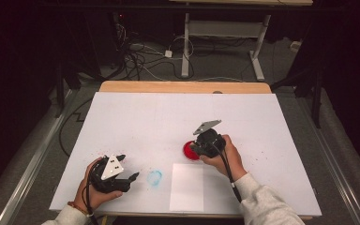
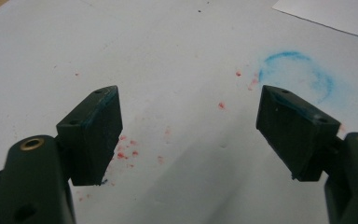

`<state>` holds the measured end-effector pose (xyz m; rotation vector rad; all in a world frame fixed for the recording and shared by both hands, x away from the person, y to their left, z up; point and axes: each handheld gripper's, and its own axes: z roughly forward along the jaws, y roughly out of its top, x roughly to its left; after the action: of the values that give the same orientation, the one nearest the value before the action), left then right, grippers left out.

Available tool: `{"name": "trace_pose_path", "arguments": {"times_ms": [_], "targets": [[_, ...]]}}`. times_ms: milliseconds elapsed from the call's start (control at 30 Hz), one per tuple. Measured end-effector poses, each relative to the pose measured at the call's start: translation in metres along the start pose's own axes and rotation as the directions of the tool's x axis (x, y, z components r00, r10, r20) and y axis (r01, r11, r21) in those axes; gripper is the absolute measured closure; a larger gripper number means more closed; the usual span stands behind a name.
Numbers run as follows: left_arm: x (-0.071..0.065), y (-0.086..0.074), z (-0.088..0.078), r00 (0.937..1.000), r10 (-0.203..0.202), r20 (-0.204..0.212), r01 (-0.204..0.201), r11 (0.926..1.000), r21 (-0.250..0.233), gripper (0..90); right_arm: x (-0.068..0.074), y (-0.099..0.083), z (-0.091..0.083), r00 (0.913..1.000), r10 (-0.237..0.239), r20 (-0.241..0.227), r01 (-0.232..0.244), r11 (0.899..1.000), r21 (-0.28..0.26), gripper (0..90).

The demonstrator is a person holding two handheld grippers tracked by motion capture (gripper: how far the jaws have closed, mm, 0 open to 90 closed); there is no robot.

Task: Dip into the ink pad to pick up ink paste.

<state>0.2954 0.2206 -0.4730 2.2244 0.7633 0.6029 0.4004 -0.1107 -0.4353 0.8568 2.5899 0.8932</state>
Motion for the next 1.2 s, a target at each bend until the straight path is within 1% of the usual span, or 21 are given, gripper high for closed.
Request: {"name": "trace_pose_path", "arguments": {"times_ms": [233, 367, 433, 600, 633, 667, 700, 733, 767, 867, 900, 1000, 1167, 1200], "targets": [[-0.001, 0.0, 0.001, 1.0, 0.004, 0.001, -0.004, 1.0, 0.003, 22.2, 0.0, -0.005, 0.012, 1.0, 0.008, -0.003, -0.008, 0.999, 0.032, 76.1], [-0.001, 0.0, 0.001, 1.0, 0.004, 0.002, -0.004, 1.0, 0.007, 22.3, -0.001, -0.006, 0.012, 0.9999, 0.009, -0.004, -0.009, 1.0, 0.03, 76.1], [-0.001, 0.0, 0.001, 1.0, 0.005, 0.004, -0.005, 1.0, 0.008, 22.2, 0.0, -0.006, 0.013, 1.0, -0.002, -0.001, 0.002, 1.0, 0.027, 76.2], [-0.002, 0.0, 0.002, 1.0, 0.007, 0.006, -0.007, 0.9999, 0.011, 22.3, 0.0, -0.007, 0.014, 1.0, 0.007, -0.005, -0.007, 1.0, 0.025, 76.2], [-0.001, 0.001, 0.002, 0.9998, 0.018, 0.002, -0.018, 0.9998, 0.007, 22.3, 0.0, -0.007, 0.014, 1.0, 0.004, -0.002, -0.004, 1.0, 0.024, 76.2], [-0.001, 0.001, 0.002, 0.9998, 0.021, 0.0, -0.021, 0.9997, 0.009, 22.3, 0.001, -0.007, 0.014, 1.0, -0.002, 0.003, 0.002, 1.0, 0.025, 76.2], [-0.001, 0.001, 0.002, 0.9998, 0.022, -0.001, -0.022, 0.9997, 0.01, 22.3, 0.001, -0.007, 0.014, 0.9999, -0.014, 0.005, 0.014, 1.0, 0.024, 76.2], [-0.002, 0.001, 0.002, 0.9999, 0.012, 0.004, -0.012, 0.9998, 0.016, 22.2, 0.002, -0.007, 0.014, 0.9997, -0.021, 0.01, 0.021, 0.999, 0.025, 76.2], [-0.001, 0.001, 0.002, 0.9998, 0.02, 0.001, -0.02, 0.9997, 0.012, 22.3, 0.003, -0.007, 0.014, 0.9997, -0.019, 0.015, 0.018, 0.999, 0.031, 76.2], [-0.002, 0.001, 0.003, 0.9997, 0.023, 0.001, -0.023, 0.9997, 0.013, 22.3, 0.005, -0.006, 0.014, 0.9994, -0.026, 0.023, 0.025, 0.999, 0.032, 76.2], [-0.002, 0.001, 0.003, 0.9999, 0.013, 0.008, -0.013, 0.9997, 0.019, 22.3, 0.006, -0.006, 0.014, 0.999, -0.035, 0.028, 0.034, 0.999, 0.033, 76.1], [-0.002, 0.001, 0.003, 0.9999, 0.014, 0.009, -0.014, 0.9997, 0.022, 22.3, 0.009, -0.006, 0.014, 0.9972, -0.057, 0.049, 0.055, 0.998, 0.038, 76.2], [-0.002, 0.001, 0.003, 0.9999, 0.014, 0.009, -0.014, 0.9997, 0.021, 22.3, 0.004, -0.007, 0.014, 0.9993, -0.03, 0.021, 0.029, 0.999, 0.03, 76.2], [-0.002, 0.001, 0.003, 0.9999, 0.014, 0.009, -0.014, 0.9997, 0.021, 22.3, 0.004, -0.007, 0.014, 0.9991, -0.037, 0.022, 0.036, 0.999, 0.028, 76.1]]}}
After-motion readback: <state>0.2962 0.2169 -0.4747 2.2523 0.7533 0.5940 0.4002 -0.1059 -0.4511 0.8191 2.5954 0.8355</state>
